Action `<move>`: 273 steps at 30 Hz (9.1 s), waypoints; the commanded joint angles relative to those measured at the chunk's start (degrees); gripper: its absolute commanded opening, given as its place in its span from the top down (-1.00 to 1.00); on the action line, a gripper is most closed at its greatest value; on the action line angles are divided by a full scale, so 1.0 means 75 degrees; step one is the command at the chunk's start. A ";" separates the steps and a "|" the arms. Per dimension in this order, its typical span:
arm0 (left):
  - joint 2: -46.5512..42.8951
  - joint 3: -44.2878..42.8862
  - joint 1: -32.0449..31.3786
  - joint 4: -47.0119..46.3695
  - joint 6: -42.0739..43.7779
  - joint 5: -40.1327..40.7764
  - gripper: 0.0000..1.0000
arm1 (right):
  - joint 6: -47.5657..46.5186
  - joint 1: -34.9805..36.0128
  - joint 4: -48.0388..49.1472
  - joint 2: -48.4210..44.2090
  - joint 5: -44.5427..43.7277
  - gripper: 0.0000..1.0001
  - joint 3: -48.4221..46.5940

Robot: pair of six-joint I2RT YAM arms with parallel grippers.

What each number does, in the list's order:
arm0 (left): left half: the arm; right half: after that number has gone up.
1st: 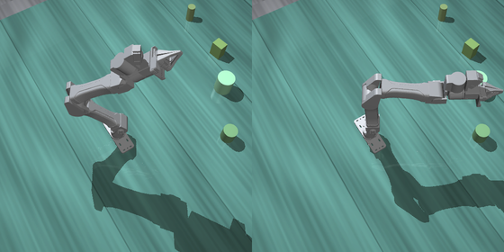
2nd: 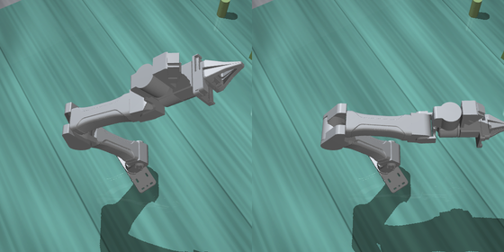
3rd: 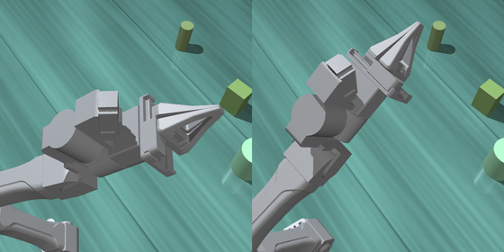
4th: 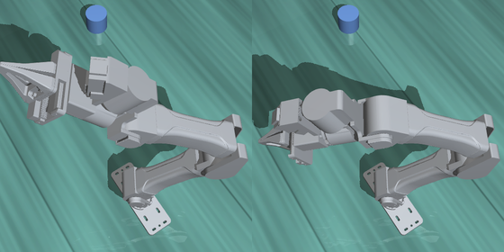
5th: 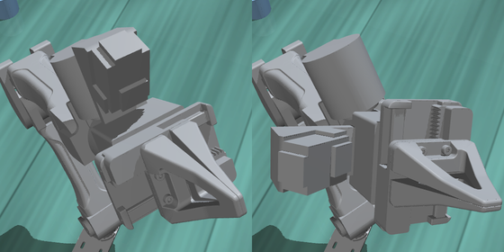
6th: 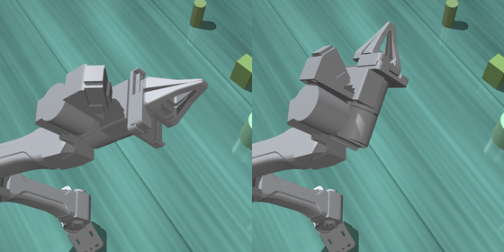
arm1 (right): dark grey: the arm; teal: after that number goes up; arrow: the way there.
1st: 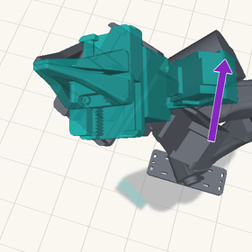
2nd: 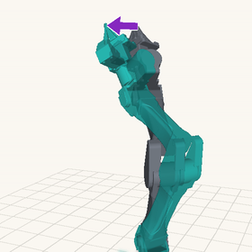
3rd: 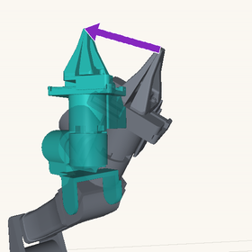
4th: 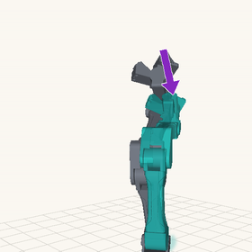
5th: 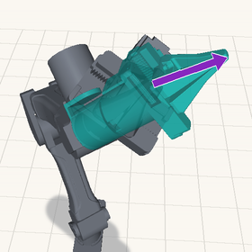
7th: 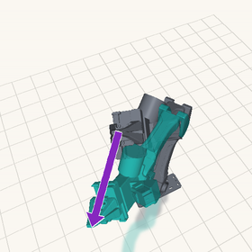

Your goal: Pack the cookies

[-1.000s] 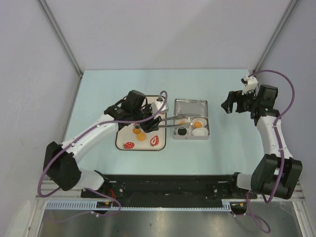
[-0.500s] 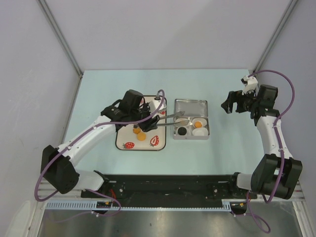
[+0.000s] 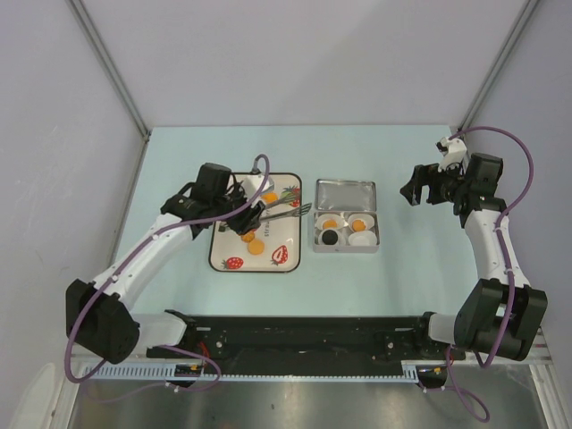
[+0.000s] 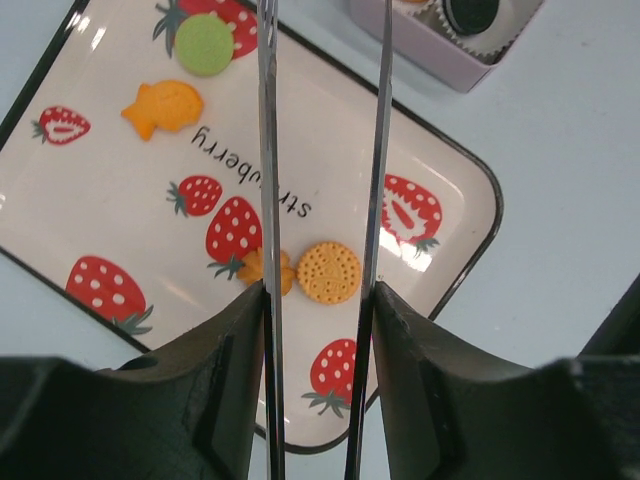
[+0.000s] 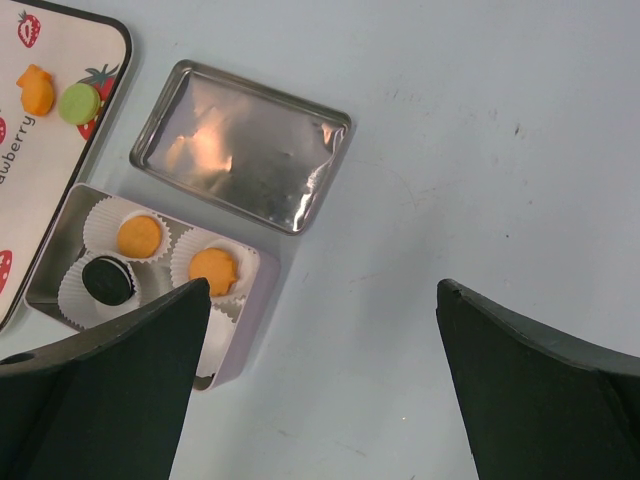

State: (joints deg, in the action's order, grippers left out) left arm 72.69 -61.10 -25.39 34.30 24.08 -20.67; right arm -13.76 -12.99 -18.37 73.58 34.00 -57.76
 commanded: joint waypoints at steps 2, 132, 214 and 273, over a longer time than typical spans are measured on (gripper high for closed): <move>-0.0527 0.0330 0.0572 -0.0050 0.0013 0.0399 0.03 | -0.0076 -0.0049 0.0094 -0.0201 0.0166 -0.99 0.0002; -0.2004 0.1480 0.1768 0.2375 0.2204 0.0096 0.65 | -0.0333 -0.0248 -0.0012 -0.0155 0.0025 -1.00 0.0002; 0.3926 -0.3455 -0.2709 0.0078 0.0892 -0.0456 0.76 | -0.0462 -0.0283 -0.0058 -0.0073 0.0002 -0.99 -0.0010; 0.2942 -0.2916 -0.2767 -0.0261 0.0634 0.0212 0.00 | -0.0451 -0.0283 -0.0058 -0.0096 0.0037 -0.99 0.0002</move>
State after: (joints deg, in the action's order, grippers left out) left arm 99.63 -84.14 -45.63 35.77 30.09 -20.53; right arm -16.60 -14.85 -19.44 73.58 33.74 -57.74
